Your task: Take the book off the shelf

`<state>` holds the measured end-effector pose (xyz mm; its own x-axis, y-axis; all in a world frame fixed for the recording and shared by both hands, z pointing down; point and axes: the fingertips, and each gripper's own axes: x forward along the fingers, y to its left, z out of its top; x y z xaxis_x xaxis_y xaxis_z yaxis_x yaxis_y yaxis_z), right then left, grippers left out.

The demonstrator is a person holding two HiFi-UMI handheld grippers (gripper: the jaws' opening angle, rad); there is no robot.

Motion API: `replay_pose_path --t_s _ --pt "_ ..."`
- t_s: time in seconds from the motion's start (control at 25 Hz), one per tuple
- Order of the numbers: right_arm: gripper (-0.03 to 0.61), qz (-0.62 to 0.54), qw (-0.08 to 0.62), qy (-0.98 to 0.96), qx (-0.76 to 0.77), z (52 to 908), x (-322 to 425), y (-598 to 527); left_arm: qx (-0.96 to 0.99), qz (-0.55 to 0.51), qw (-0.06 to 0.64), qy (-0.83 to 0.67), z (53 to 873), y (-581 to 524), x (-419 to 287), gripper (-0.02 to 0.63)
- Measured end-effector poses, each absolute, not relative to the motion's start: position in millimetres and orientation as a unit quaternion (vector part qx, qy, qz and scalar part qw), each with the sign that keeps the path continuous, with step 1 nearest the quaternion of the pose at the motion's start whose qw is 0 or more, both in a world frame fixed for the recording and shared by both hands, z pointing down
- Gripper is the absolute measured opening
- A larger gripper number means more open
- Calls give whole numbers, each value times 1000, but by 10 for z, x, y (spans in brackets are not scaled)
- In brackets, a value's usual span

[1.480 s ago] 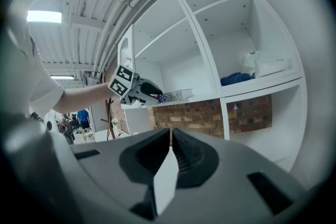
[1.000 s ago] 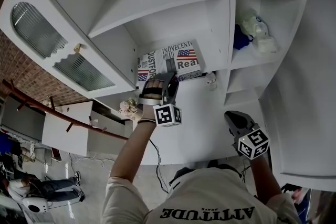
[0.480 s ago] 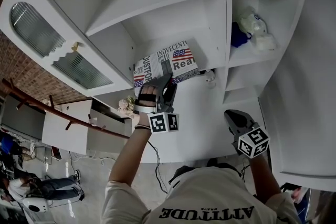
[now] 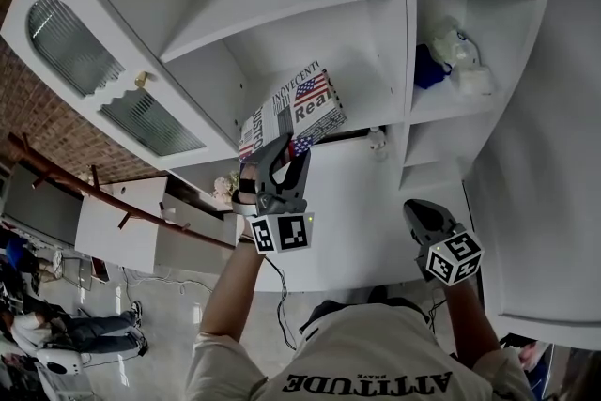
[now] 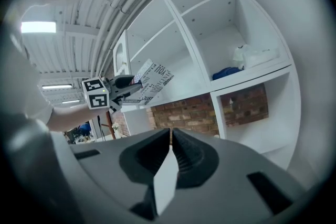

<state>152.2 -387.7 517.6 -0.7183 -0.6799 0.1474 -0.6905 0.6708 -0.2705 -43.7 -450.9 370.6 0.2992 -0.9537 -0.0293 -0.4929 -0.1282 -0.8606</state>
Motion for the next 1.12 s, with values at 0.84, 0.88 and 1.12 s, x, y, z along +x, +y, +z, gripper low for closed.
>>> replay_pose_path --t_s 0.84,0.88,1.12 --pt "34 135 21 -928 347 5064 1088 -3481 -721 -158 319 594 3382 -3338 -909 181" --pt "34 135 20 -928 346 5053 1056 -3432 -722 -157 314 596 3406 -3269 -947 181" --pt "34 130 27 -933 336 5031 886 -3084 -718 -144 304 609 3394 -2812 -1116 181"
